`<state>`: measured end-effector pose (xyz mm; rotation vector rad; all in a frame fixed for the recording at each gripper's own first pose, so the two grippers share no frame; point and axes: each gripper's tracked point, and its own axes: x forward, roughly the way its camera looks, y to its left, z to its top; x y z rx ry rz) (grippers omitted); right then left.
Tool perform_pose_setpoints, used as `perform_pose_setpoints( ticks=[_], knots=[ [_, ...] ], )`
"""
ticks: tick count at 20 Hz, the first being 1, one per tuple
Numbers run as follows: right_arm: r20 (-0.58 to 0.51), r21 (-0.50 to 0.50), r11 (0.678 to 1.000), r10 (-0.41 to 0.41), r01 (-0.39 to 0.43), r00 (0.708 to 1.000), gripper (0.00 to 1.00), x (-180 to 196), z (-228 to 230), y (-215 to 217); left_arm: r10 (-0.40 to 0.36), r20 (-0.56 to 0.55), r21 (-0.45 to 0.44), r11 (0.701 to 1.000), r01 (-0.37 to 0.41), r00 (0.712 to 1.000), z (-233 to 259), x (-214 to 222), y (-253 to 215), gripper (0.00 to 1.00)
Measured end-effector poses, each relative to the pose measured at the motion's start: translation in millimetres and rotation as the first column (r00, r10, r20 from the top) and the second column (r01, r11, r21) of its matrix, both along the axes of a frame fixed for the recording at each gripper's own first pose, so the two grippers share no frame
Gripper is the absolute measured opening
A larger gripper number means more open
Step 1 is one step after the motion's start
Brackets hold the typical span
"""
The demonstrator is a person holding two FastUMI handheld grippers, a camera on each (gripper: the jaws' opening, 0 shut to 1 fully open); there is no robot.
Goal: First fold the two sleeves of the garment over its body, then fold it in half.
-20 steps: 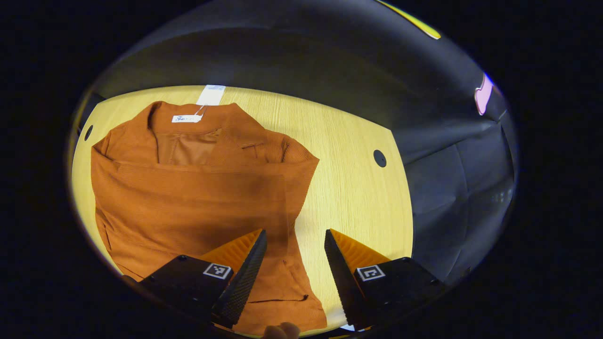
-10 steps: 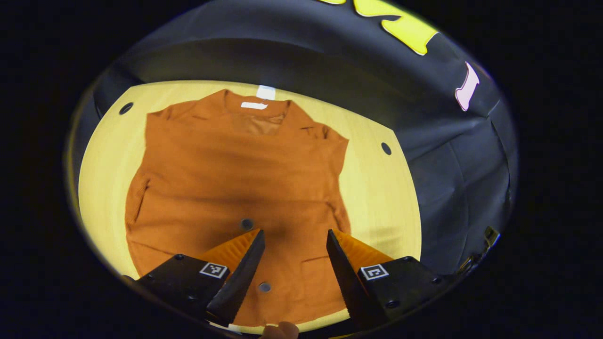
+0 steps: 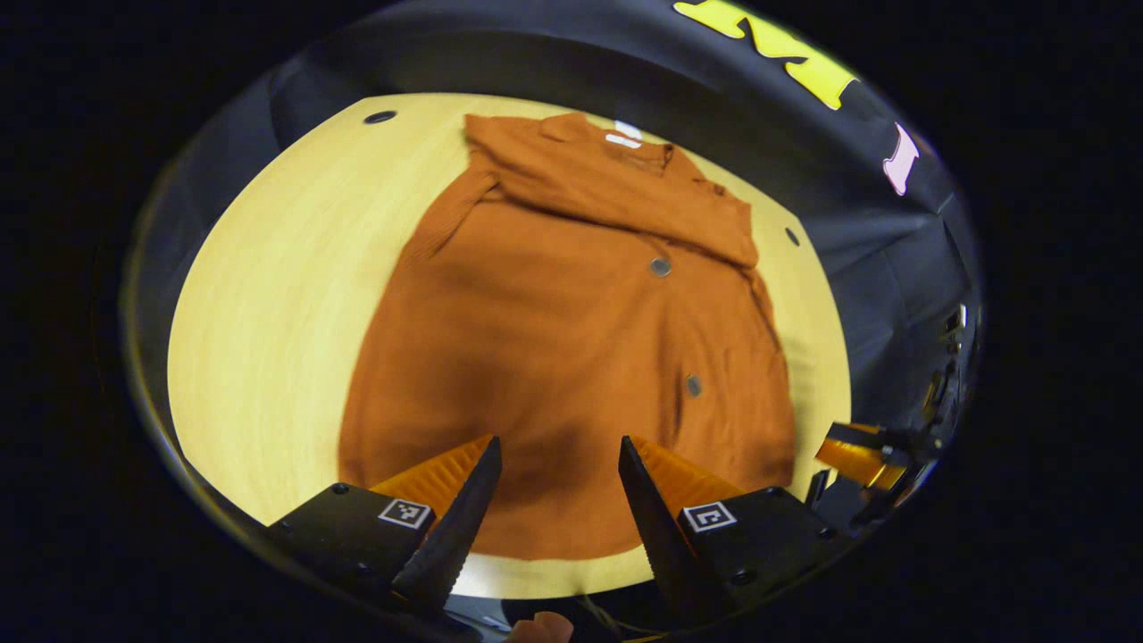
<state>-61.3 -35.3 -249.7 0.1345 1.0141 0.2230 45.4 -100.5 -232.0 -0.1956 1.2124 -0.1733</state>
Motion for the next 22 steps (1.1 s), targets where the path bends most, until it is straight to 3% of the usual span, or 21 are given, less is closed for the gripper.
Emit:
perform_pose_setpoints(
  ticks=[8,11,16,19,21,22],
  knots=[
    [-0.142,0.021,0.999,0.052,-0.050,0.989,0.98,-25.5,-32.7,-26.0,0.020,-0.111,0.000,1.000,-0.020,0.994,-16.7,-44.1,91.6,0.87],
    [-0.190,0.027,1.000,0.009,-0.004,0.982,0.98,-28.3,-43.8,-42.0,-0.014,-0.154,-0.049,0.999,0.007,0.988,-16.3,-38.9,95.9,0.86],
    [-0.288,0.065,0.994,-0.065,0.087,0.955,0.98,-31.7,-59.9,-54.6,-0.085,-0.242,-0.031,0.996,0.080,0.967,-11.3,-36.8,118.7,0.86],
    [-0.322,0.114,0.988,-0.066,0.108,0.945,0.98,-32.0,-60.4,-49.8,-0.086,-0.316,-0.114,0.992,0.052,0.945,-14.4,-38.6,117.9,0.86],
    [-0.337,0.146,0.980,-0.080,0.136,0.938,0.97,-28.7,-61.7,-46.0,-0.123,-0.324,-0.145,0.986,0.079,0.938,-13.3,-34.8,114.1,0.85],
    [-0.346,0.175,0.973,-0.082,0.150,0.935,0.97,-27.7,-60.4,-40.9,-0.127,-0.305,-0.151,0.985,0.084,0.944,-15.7,-27.8,110.5,0.96]
  ],
)
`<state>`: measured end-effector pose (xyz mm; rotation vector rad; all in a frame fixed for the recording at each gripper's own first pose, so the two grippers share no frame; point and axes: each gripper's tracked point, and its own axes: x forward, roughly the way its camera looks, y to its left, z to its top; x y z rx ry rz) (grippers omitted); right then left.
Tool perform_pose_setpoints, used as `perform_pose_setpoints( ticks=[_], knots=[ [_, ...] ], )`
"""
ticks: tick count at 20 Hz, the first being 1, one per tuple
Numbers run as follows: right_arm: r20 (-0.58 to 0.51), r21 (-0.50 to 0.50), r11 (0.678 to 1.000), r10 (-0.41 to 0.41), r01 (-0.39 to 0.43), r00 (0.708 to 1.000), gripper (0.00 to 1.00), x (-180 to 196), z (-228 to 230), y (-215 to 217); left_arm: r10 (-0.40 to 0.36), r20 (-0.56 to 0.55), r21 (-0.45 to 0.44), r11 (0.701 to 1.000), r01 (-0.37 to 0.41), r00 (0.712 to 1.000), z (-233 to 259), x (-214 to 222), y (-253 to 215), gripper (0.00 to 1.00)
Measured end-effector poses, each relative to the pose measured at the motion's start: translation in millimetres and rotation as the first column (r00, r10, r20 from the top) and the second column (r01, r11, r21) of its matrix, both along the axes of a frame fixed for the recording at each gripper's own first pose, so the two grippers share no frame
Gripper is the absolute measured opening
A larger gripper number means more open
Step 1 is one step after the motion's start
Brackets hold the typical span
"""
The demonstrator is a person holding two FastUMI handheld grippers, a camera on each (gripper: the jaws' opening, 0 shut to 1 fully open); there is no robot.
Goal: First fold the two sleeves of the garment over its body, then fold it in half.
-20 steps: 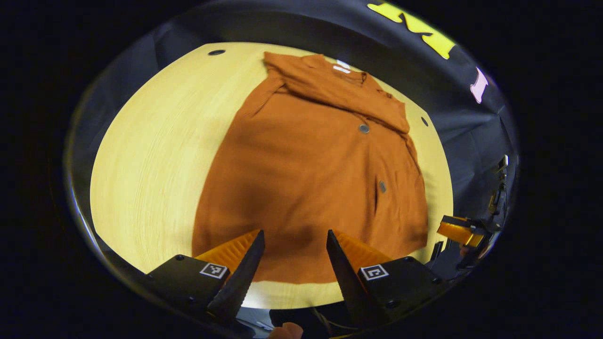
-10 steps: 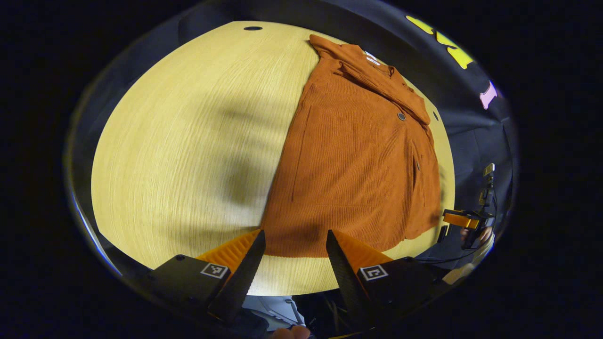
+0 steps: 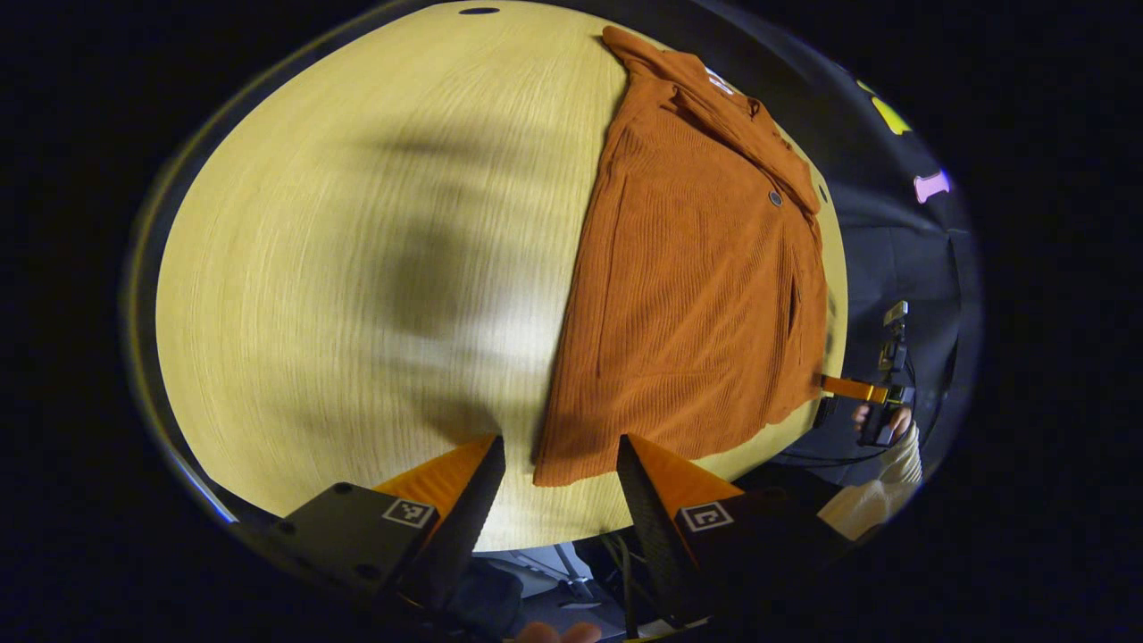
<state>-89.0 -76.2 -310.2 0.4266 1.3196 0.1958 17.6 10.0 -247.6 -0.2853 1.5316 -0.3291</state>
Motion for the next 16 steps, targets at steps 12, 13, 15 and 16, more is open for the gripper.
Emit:
perform_pose_setpoints(
  ticks=[12,13,15,16],
  knots=[
    [0.013,-0.063,0.992,0.114,-0.113,0.993,0.41,8.6,-15.7,35.9,-0.118,-0.026,0.146,0.982,0.120,0.993,-17.8,0.5,-6.4,0.55],
    [0.009,-0.058,0.991,0.117,-0.116,0.993,0.24,8.2,-15.7,36.6,-0.107,-0.022,0.150,0.983,0.109,0.994,-17.2,2.1,-6.6,0.42],
    [0.006,-0.043,0.993,0.109,-0.109,0.994,0.21,7.6,-15.5,37.5,-0.076,-0.021,0.153,0.985,0.079,0.997,-18.7,3.9,-4.9,0.37],
    [-0.004,-0.038,0.994,0.101,-0.101,0.995,0.21,7.3,-15.8,37.1,-0.064,-0.025,0.157,0.985,0.067,0.998,-19.6,5.8,-4.9,0.35]
  ],
)
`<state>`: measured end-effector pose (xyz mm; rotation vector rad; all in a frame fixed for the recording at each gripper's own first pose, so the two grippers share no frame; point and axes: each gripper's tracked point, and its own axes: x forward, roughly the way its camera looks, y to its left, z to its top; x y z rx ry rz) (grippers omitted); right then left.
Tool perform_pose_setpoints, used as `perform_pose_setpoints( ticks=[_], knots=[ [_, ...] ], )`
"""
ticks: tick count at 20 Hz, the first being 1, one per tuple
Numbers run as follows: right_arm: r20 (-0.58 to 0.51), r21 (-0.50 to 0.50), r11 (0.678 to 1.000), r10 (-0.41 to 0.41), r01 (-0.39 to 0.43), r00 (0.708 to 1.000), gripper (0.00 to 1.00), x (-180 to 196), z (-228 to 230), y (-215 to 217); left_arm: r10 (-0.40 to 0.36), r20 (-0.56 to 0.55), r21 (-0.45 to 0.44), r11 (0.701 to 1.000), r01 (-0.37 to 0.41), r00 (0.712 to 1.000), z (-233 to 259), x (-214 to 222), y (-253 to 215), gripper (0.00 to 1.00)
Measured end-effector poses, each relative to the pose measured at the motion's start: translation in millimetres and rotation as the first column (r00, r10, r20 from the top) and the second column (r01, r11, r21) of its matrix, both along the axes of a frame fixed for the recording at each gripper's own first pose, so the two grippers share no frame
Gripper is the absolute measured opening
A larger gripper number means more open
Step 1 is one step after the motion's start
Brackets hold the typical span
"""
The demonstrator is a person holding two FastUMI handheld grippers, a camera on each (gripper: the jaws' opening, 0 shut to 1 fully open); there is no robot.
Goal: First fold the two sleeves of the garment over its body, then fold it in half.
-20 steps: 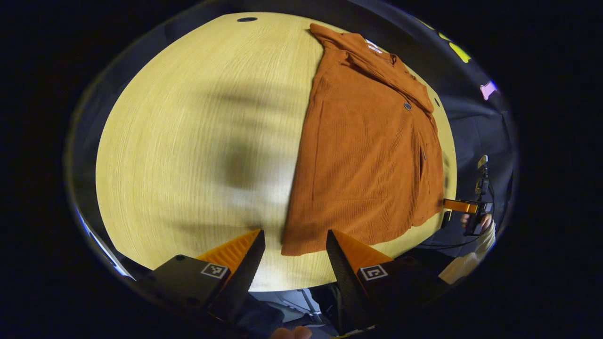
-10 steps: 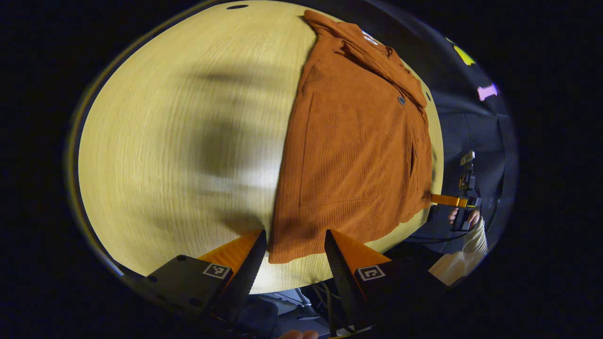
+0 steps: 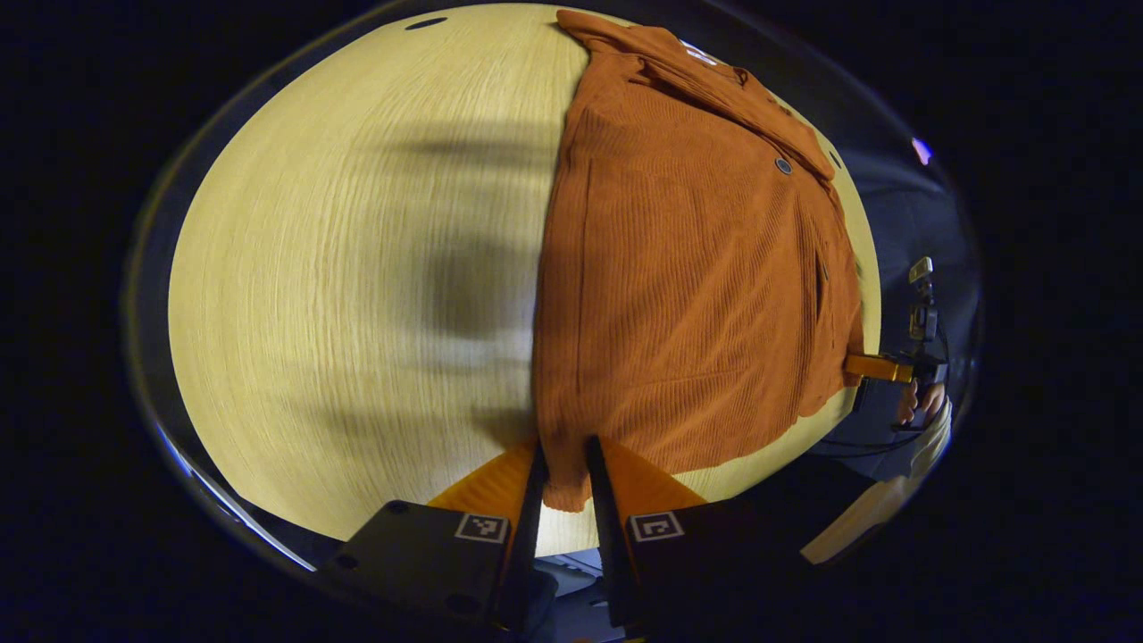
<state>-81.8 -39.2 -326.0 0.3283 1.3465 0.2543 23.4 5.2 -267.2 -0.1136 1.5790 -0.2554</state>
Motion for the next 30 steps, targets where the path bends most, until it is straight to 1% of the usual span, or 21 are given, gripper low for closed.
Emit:
perform_pose_setpoints(
  ticks=[2,3,5,6,7,9,10,11,12,13,14,15,16,17,18,20,22,24,27,29,30],
  knots=[
    [-0.016,-0.002,1.000,-0.012,0.012,1.000,0.21,1.0,-0.1,-0.3,0.022,0.001,0.008,1.000,-0.022,1.000,-0.5,1.8,-1.1,0.31],
    [-0.020,-0.006,1.000,-0.004,0.003,1.000,0.19,0.2,-0.1,0.8,0.016,0.004,0.017,1.000,-0.016,1.000,-1.2,2.3,-2.8,0.30],
    [-0.025,-0.010,1.000,0.004,-0.004,1.000,0.22,2.2,0.2,0.3,-0.011,0.024,0.042,0.999,0.010,1.000,-2.6,1.9,-3.2,0.30],
    [-0.031,-0.006,1.000,-0.022,0.022,0.999,0.21,3.8,0.1,0.8,-0.006,0.028,0.052,0.999,0.005,1.000,-3.4,5.1,-6.8,0.31],
    [-0.037,-0.001,0.999,-0.038,0.038,0.999,0.20,4.4,-0.8,2.4,-0.012,0.022,0.083,0.996,0.010,1.000,-6.5,3.9,-2.9,0.32],
    [-0.032,-0.001,1.000,-0.017,0.017,0.999,0.20,1.6,-0.7,4.8,-0.040,0.035,0.105,0.994,0.036,0.999,-3.6,2.4,-2.3,0.33],
    [-0.024,-0.036,0.999,-0.001,0.000,1.000,0.20,0.8,-3.8,-0.1,-0.058,0.034,0.120,0.991,0.053,0.998,-4.7,1.6,-2.0,0.33],
    [-0.029,-0.034,0.999,0.002,-0.003,1.000,0.20,1.6,-6.0,-0.5,-0.065,0.034,0.134,0.989,0.060,0.997,-4.5,1.1,0.2,0.35],
    [-0.040,-0.035,0.999,-0.006,0.004,0.999,0.08,3.2,-2.7,-1.0,-0.059,0.029,0.128,0.990,0.055,0.998,-5.7,2.5,-2.0,0.30],
    [-0.050,-0.027,1.000,-0.015,0.014,0.999,0.09,6.1,-4.4,1.2,-0.044,0.024,0.116,0.992,0.041,0.999,-5.9,4.4,-4.5,0.21],
    [-0.056,-0.027,0.999,-0.022,0.021,0.998,0.05,3.4,-2.0,0.5,-0.031,0.017,0.104,0.994,0.029,0.999,-4.5,3.7,-4.7,0.16],
    [-0.055,-0.030,0.999,-0.018,0.017,0.998,0.05,3.0,-2.3,1.5,-0.028,0.021,0.094,0.995,0.025,0.999,-1.9,2.6,-5.1,0.09],
    [-0.050,-0.037,0.999,0.003,-0.005,0.999,0.05,2.2,1.6,-0.4,-0.024,0.028,0.091,0.996,0.021,0.999,-3.4,2.7,-6.5,0.05],
    [-0.046,-0.045,0.999,0.029,-0.031,0.999,0.05,0.0,-0.9,0.6,-0.031,0.034,0.088,0.996,0.027,0.999,-4.4,4.1,-8.3,0.04],
    [-0.042,-0.034,0.998,0.049,-0.051,0.998,0.01,-3.4,4.4,2.5,-0.033,0.045,0.087,0.996,0.029,0.998,-3.8,5.5,-8.4,0.03],
    [-0.012,0.005,0.998,0.057,-0.057,0.998,0.01,-2.2,18.8,9.0,-0.047,0.082,0.086,0.996,0.040,0.996,-3.1,7.0,-11.2,0.03],
    [0.018,0.008,0.998,0.058,-0.058,0.998,0.01,-1.6,32.1,10.7,-0.065,0.115,0.085,0.995,0.056,0.991,-0.9,5.7,-13.0,0.03],
    [0.046,0.033,0.996,0.076,-0.077,0.996,0.01,-1.6,51.8,17.7,-0.058,0.151,0.069,0.996,0.048,0.987,7.4,4.0,-14.8,0.03],
    [0.117,0.055,0.992,0.107,-0.114,0.987,0.01,7.3,91.0,30.3,-0.024,0.220,0.026,0.999,0.019,0.975,27.0,14.0,-24.9,0.03],
    [0.147,0.026,0.990,0.134,-0.139,0.980,0.01,15.4,108.1,31.8,-0.012,0.266,0.003,1.000,0.011,0.964,41.9,23.7,-31.3,0.03],
    [0.162,0.027,0.989,0.141,-0.147,0.977,0.01,21.2,118.9,34.9,-0.007,0.292,-0.012,1.000,0.011,0.956,51.4,27.5,-34.8,0.03]
  ],
)
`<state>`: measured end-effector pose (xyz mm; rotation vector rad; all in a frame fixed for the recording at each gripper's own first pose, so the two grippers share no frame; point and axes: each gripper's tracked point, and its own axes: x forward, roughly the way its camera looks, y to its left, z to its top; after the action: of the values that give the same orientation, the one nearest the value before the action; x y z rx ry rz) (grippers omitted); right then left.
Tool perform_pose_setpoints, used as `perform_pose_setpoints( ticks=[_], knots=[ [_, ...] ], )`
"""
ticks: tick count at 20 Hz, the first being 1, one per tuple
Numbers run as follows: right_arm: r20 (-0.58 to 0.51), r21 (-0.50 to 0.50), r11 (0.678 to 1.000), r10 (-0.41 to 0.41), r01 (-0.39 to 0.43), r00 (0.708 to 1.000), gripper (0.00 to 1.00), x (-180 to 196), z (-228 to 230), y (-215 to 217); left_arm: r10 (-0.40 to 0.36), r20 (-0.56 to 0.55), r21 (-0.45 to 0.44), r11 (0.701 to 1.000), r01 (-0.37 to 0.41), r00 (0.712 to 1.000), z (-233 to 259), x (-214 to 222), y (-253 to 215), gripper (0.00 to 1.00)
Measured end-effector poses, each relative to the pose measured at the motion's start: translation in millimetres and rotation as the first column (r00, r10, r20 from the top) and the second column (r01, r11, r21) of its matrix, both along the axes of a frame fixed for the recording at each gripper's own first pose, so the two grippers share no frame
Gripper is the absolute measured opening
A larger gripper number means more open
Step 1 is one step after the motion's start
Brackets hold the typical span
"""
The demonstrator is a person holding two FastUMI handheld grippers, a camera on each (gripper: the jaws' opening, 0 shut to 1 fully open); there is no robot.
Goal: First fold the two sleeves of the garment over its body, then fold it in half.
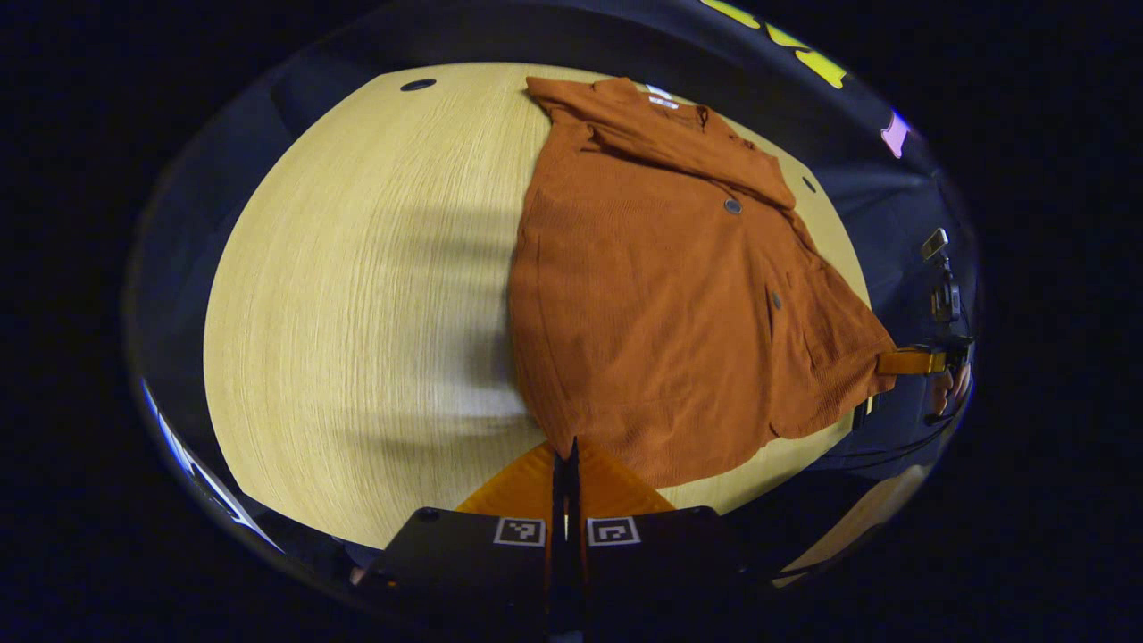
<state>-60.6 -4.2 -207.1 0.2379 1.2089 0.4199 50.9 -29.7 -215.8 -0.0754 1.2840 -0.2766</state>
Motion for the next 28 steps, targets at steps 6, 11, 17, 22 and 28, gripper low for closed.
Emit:
perform_pose_setpoints(
  ticks=[6,11,17,22,28],
  knots=[
    [0.101,-0.001,1.000,0.023,-0.023,0.995,0.01,42.0,60.4,17.8,-0.044,0.149,-0.041,0.998,0.050,0.988,60.2,53.8,-32.9,0.03],
    [0.208,-0.033,0.999,0.035,-0.028,0.978,0.01,99.9,106.0,24.9,-0.027,0.281,-0.044,0.998,0.041,0.959,114.0,127.6,-50.2,0.03],
    [0.312,-0.021,1.000,0.001,0.006,0.950,0.01,196.7,150.4,41.3,0.026,0.356,-0.047,0.999,-0.010,0.934,134.4,220.0,-57.4,0.03],
    [0.342,0.006,0.997,-0.079,0.082,0.936,0.01,289.2,145.4,40.2,0.011,0.390,0.029,0.999,-0.025,0.921,116.8,298.3,-51.3,0.03],
    [0.292,0.064,0.964,-0.267,0.259,0.919,0.01,398.0,78.7,10.1,-0.003,0.431,0.097,0.994,-0.043,0.903,56.1,393.4,-48.7,0.03]
  ],
)
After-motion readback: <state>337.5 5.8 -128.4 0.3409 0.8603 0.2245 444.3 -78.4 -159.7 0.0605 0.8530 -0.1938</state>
